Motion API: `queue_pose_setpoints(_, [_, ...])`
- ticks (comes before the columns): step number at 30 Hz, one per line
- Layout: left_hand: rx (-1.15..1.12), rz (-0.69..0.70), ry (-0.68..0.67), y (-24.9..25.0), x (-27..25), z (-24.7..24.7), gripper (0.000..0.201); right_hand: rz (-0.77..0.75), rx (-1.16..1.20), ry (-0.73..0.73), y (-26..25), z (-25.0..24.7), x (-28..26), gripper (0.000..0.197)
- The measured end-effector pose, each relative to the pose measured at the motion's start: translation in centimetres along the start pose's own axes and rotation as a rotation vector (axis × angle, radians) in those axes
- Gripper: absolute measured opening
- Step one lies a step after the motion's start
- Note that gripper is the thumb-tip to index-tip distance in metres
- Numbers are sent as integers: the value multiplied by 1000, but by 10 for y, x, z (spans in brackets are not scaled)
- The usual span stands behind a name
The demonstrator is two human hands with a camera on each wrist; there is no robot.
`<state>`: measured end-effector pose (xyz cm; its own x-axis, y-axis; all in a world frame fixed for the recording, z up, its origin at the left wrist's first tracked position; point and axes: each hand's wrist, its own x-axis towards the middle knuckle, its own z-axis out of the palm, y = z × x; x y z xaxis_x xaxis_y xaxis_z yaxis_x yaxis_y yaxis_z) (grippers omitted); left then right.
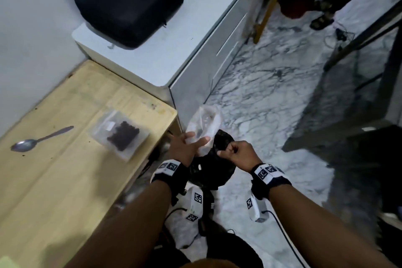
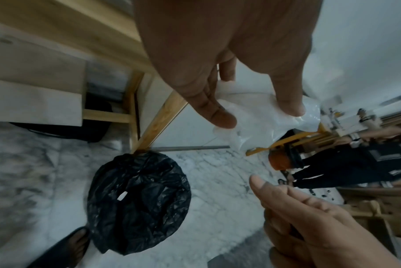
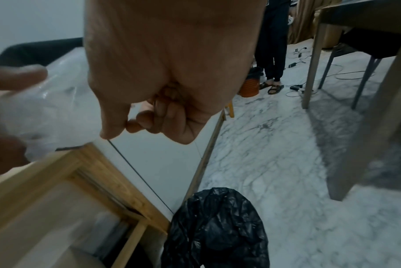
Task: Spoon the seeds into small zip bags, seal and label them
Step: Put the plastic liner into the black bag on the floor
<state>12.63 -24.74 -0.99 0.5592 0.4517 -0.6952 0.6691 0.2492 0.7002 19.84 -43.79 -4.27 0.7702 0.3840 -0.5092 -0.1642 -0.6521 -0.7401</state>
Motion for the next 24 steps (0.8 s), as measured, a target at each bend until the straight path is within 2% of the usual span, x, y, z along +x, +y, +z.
queue_pose_setpoints(4, [11,-135,-33,-13,18,18,66,65,-11,-40,30,-6,13,23])
queue_pose_setpoints(13, [87,-260,-18,-46,68,28,64,234,-56,-44,77,25,69,8])
queue_pose_setpoints(18, [127,-283,-12,-65,93,34,69,306,-42,-21,92,40,93,8])
queue_pose_setpoints(24, [149,-287,-13,-75,109,39,69,326,-37,-50,92,43,112,19])
